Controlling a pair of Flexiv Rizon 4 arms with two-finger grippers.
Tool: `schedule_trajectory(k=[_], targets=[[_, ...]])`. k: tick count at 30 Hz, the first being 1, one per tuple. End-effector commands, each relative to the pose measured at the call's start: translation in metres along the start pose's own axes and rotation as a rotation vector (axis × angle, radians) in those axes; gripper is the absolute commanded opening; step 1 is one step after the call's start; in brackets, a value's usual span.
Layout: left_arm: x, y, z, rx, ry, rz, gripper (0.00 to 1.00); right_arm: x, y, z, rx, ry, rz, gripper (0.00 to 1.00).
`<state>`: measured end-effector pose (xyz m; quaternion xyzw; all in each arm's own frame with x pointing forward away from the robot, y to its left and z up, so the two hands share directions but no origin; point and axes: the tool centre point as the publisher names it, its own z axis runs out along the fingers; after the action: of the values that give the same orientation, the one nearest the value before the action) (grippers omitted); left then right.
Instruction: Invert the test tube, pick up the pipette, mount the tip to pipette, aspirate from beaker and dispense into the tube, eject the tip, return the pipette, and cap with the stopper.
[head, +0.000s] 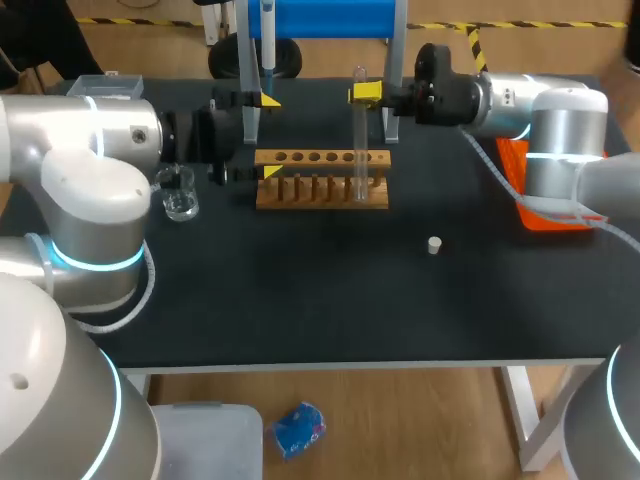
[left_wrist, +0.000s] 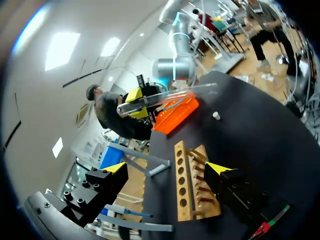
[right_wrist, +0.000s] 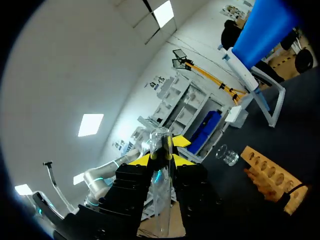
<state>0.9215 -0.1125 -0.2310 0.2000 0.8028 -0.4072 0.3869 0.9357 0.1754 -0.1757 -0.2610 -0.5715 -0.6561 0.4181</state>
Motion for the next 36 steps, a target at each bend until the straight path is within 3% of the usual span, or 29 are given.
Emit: schedule_trajectory(k=[1, 8, 10, 12, 13, 15, 28, 32, 36], targets=[[0.008, -0.003, 0.001, -0.194, -0.349, 0.710, 1.00, 0.013, -0.002, 0.002, -0.011, -0.145, 0.211, 0.00], [0.008, -0.003, 0.001, -0.194, -0.349, 0.710, 1.00, 0.013, -0.002, 0.002, -0.011, -0.145, 0.211, 0.00], [0.010, -0.013, 0.002, -0.121, -0.457, 0.884, 1.00, 0.010, -0.002, 0.000, -0.018, -0.165, 0.262, 0.00], [0.012, -0.026, -0.001, 0.042, -0.629, 0.964, 1.00, 0.010, -0.002, 0.000, -0.040, -0.191, 0.389, 0.00], [0.012, -0.031, -0.002, 0.059, -0.652, 0.981, 1.00, 0.011, -0.001, -0.001, -0.034, -0.222, 0.447, 0.00], [0.008, -0.033, -0.001, 0.039, -0.702, 0.940, 1.00, 0.013, -0.002, -0.002, -0.055, -0.260, 0.538, 0.00], [0.008, -0.033, -0.001, 0.039, -0.702, 0.940, 1.00, 0.013, -0.002, -0.002, -0.055, -0.260, 0.538, 0.00], [0.013, -0.038, 0.000, 0.147, -0.786, 0.706, 1.00, 0.003, -0.007, -0.003, -0.055, -0.252, 0.548, 0.00], [0.014, -0.043, -0.002, 0.254, -0.788, 0.639, 1.00, -0.007, -0.011, -0.004, -0.036, -0.257, 0.547, 0.00]])
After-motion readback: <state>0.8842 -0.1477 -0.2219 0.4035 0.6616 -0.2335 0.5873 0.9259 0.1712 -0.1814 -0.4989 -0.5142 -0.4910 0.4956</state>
